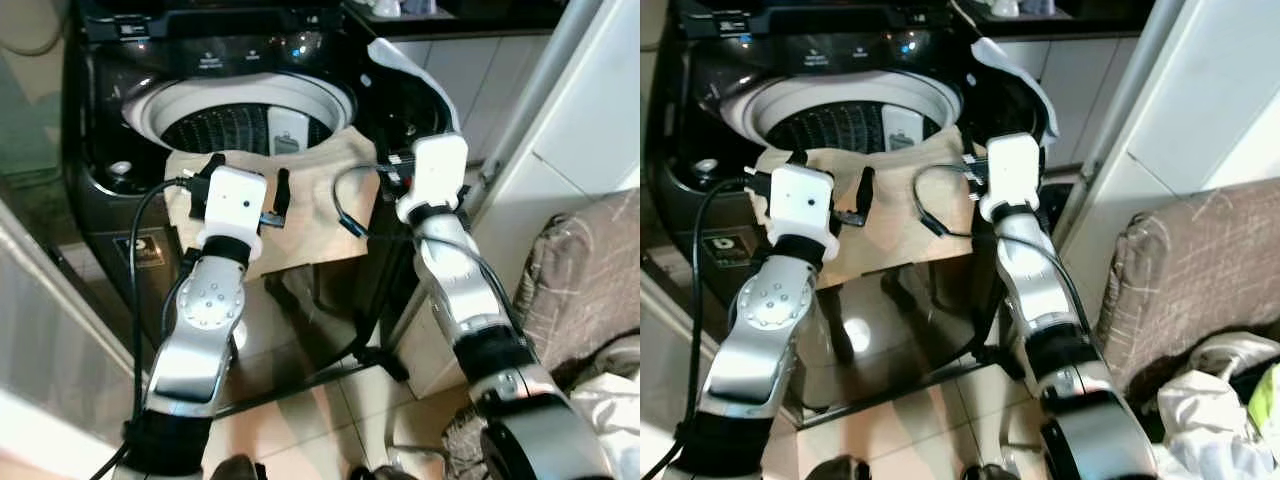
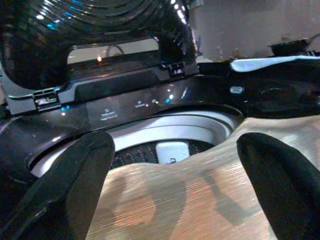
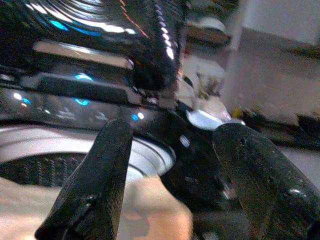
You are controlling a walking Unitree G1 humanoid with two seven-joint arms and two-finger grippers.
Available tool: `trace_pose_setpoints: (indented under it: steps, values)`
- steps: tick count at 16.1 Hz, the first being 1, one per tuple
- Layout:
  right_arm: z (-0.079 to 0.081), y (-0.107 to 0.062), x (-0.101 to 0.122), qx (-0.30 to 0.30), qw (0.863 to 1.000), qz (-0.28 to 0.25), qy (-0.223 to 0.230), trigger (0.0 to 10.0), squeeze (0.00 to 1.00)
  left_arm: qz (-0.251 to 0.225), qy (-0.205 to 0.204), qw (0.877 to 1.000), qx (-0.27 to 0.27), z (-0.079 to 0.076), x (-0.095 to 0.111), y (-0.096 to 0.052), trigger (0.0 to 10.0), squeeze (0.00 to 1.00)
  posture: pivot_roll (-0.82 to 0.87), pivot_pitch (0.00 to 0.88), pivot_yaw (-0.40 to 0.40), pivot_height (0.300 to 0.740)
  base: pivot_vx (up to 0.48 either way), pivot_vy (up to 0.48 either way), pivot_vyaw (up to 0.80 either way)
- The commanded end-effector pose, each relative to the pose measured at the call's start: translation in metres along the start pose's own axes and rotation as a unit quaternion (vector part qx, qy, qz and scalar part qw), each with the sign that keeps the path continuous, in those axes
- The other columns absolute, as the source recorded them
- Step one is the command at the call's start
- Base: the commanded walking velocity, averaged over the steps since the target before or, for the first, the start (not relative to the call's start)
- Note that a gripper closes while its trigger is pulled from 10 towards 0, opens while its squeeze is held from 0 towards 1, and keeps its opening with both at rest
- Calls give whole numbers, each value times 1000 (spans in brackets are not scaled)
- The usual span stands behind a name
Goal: Clothes washing
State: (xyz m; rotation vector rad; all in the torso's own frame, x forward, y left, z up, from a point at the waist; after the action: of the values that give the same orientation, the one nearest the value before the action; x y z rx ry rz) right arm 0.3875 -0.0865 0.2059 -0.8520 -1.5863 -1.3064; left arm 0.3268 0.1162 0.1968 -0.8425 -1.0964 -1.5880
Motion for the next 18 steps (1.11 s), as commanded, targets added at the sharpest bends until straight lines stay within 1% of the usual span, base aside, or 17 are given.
trace_pose_setpoints:
  steps: [1, 2, 3, 4, 5, 6, 7, 9, 10, 11, 12, 14, 15, 18]
  values:
    - [-1, 3, 0, 2, 1000, 5, -9, 10000, 0, 3, 4, 1000, 8, 0, -1, 2, 10000, 0, 92, 4, -40, 740, 0, 0, 0]
    - [-2, 6, 4, 1, 1000, -3, -14, 10000, 0, 4, 5, 1000, 12, 1, -2, 2, 10000, 0, 93, 4, -41, 740, -409, 0, 0]
    - [0, 13, 20, 12, 999, -35, -34, 10000, 0, -1, 1, 1000, 16, 2, -2, 1, 10000, 0, 96, 4, -43, 740, 0, 0, -750]
    - [-1, 17, 31, 12, 997, -57, -51, 10000, 0, -2, 1, 1000, 16, 2, -2, 1, 10000, 0, 99, 5, -44, 740, 0, 0, -731]
    - [-5, 22, 46, 8, 993, -89, -75, 10000, 0, -2, 0, 1000, 16, 2, -2, 1, 10000, 0, 97, 4, -44, 740, 0, 0, -681]
    - [-15, 25, 60, -11, 989, -117, -94, 10000, 0, -2, -1, 1000, 14, 0, -3, 1, 10000, 0, 97, 4, -45, 740, 0, 0, -675]
    - [-23, 27, 67, -27, 985, -131, -111, 10000, 0, -2, -2, 1000, 12, -1, -4, 1, 10000, 0, 90, 2, -43, 740, 0, 0, -675]
    - [-33, 26, 65, -47, 983, -126, -128, 10000, 0, -2, -1, 1000, 5, -4, -4, 3, 10000, 0, 90, 2, -43, 740, 0, 0, -675]
    - [-34, 25, 65, -49, 983, -125, -129, 10000, 0, -3, -1, 1000, 4, -4, -4, 3, 10000, 0, 84, 0, -38, 740, 0, 0, -675]
    - [-36, 23, 62, -55, 980, -123, -143, 10000, 0, -4, -1, 1000, 3, -4, -4, 3, 10000, 0, 82, 0, -37, 740, 0, 0, -681]
    - [-37, 22, 59, -56, 980, -120, -145, 10000, 0, -4, -2, 1000, 2, -4, -4, 3, 10000, 0, 80, 0, -35, 740, 0, 0, -681]
    - [-49, 17, 37, -82, 985, -75, -130, 10000, 0, -7, -2, 1000, -8, -7, -4, 4, 10000, 0, 76, 3, -29, 740, 0, 0, -675]
    - [-53, 14, 31, -93, 985, -65, -131, 10000, 0, -7, 1, 1000, -16, -10, -4, 4, 10000, 0, 74, 6, -25, 740, 0, 0, -675]
    - [-58, 11, 28, -109, 983, -62, -137, 10000, 0, -6, 5, 1000, -24, -12, -6, 3, 10000, 0, 73, 9, -23, 740, 0, 0, -675]
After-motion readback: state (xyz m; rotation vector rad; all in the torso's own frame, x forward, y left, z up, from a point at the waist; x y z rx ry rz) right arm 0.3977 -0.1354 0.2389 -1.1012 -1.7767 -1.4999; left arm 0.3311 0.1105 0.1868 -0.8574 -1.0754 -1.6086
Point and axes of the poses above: a point about 5 cm out from each wrist's last joint towards the gripper, its own y axis pointing out of the wrist towards the gripper, its own x axis along the axis of the wrist's last joint, z = x × y, the point moved 3 cm from there along y, pointing out of the wrist towards the gripper, and after that the axes turned 6 degrees about y, right-handed, at the moved point
